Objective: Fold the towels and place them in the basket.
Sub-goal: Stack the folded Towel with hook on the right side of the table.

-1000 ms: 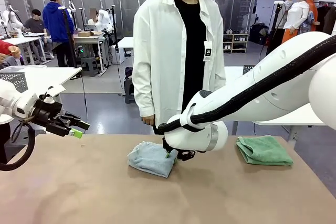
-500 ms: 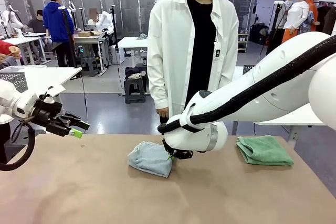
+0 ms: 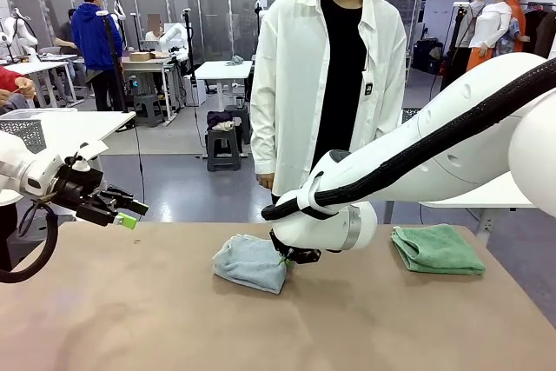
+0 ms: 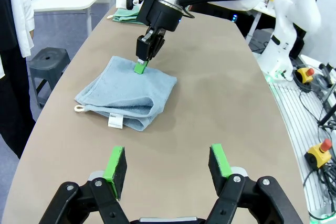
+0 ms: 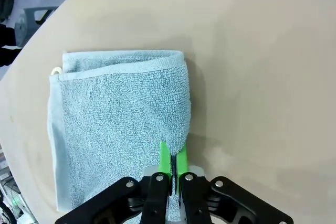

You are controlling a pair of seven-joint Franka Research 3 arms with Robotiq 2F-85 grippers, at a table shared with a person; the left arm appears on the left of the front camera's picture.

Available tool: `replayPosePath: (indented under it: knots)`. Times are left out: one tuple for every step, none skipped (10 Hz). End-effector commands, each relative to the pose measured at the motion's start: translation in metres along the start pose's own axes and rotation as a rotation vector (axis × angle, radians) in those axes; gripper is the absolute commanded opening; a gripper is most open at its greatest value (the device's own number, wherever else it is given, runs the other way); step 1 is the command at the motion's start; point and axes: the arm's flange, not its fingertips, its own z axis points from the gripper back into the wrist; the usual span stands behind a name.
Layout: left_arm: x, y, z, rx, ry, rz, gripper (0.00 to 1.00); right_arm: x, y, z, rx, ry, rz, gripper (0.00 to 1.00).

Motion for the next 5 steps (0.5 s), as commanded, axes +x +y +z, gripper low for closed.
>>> replayPosePath:
  knots:
    - [0.001, -0.002, 0.0, 0.003, 0.002, -0.001, 0.8, 0.0, 0.0, 0.0, 0.0, 0.0, 0.0, 0.04]
    - [0.001, -0.002, 0.0, 0.003, 0.002, -0.001, 0.8, -0.005, 0.006, -0.011, 0.017, -0.118, 0.041, 0.04]
    - [0.001, -0.002, 0.0, 0.003, 0.002, -0.001, 0.8, 0.008, 0.002, -0.005, -0.048, -0.11, 0.058, 0.04]
    - [0.001, -0.002, 0.0, 0.003, 0.002, -0.001, 0.8, 0.027, -0.011, 0.011, -0.039, -0.11, 0.134, 0.04]
    - [0.001, -0.002, 0.0, 0.003, 0.002, -0.001, 0.8, 0.06, -0.036, 0.035, -0.036, -0.081, 0.243, 0.04]
